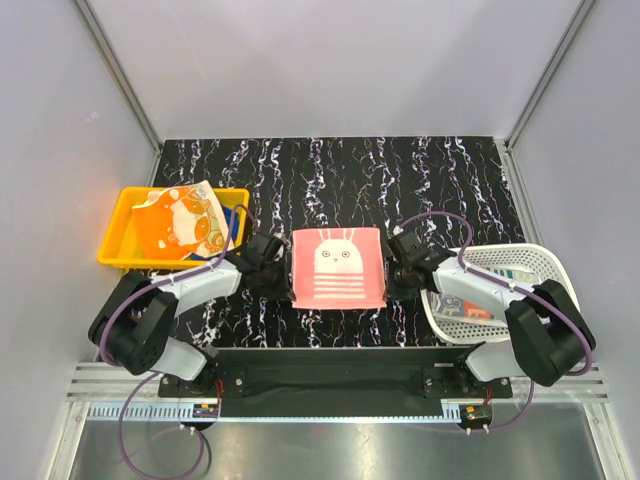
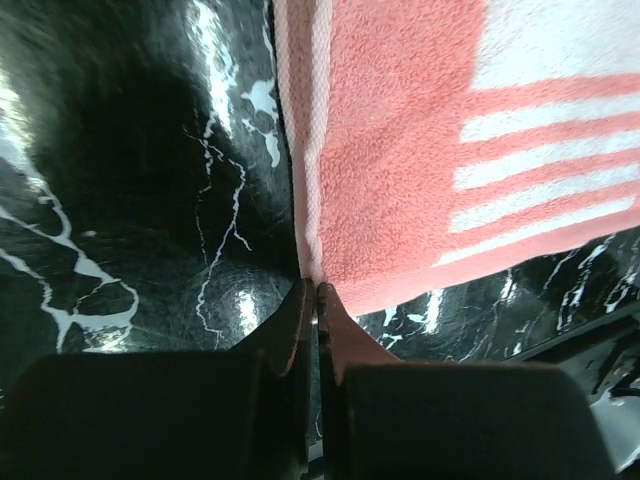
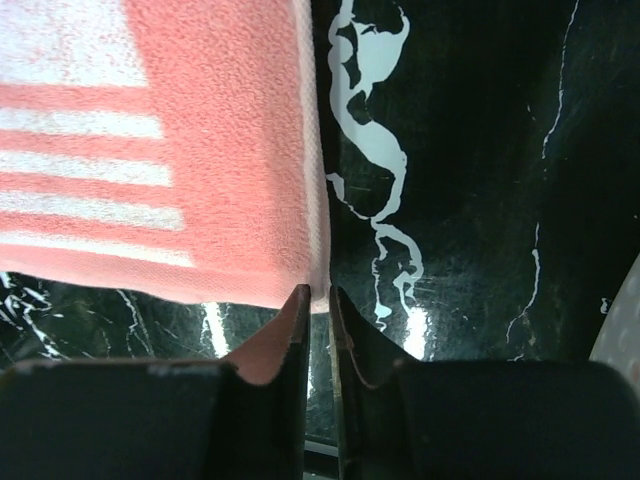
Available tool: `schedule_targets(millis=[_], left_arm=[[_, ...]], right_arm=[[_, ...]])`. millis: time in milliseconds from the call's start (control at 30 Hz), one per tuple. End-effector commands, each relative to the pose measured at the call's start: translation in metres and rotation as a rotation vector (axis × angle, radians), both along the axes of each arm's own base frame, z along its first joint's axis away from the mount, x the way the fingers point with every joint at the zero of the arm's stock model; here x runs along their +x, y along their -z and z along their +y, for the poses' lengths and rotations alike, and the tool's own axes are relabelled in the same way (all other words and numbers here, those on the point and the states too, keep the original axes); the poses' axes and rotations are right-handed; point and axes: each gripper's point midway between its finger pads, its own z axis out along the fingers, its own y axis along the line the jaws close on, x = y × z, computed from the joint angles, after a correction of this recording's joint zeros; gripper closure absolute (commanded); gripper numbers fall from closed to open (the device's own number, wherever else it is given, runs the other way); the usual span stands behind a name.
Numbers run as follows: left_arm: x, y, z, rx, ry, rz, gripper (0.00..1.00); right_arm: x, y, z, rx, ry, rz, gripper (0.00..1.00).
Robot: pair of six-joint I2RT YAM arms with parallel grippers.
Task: Fold and stack the towels
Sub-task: Fold the towel
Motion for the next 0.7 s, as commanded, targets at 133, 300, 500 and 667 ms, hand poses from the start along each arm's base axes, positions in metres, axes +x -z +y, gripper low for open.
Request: schedule_targets(millis=[133,300,500,667], left_arm=[[0.005,-0.005,-0.005,0.000,0.012,-0.051,0.76],[0.014,-0.036,0.010,0.057,0.001,-0.132,0.52],[0.075,-0.078,0.015,0.054,-0.079,-0.222,0.46],[0.134,-0.072,0.009,0.073,-0.105,-0.208,0.47]], right_arm=[[0.010,-0.004,0.003,-0.003,-0.009,-0.037,0.69],[0.022,-0.034,-0.004,-0.033,0.010,-0.114,0.53],[0.081,-0.062,-0.005,-0.099,0.060,-0.224,0.41],[0.137,-0.042,-0.010,-0.096,0.088,-0.211,0.39]])
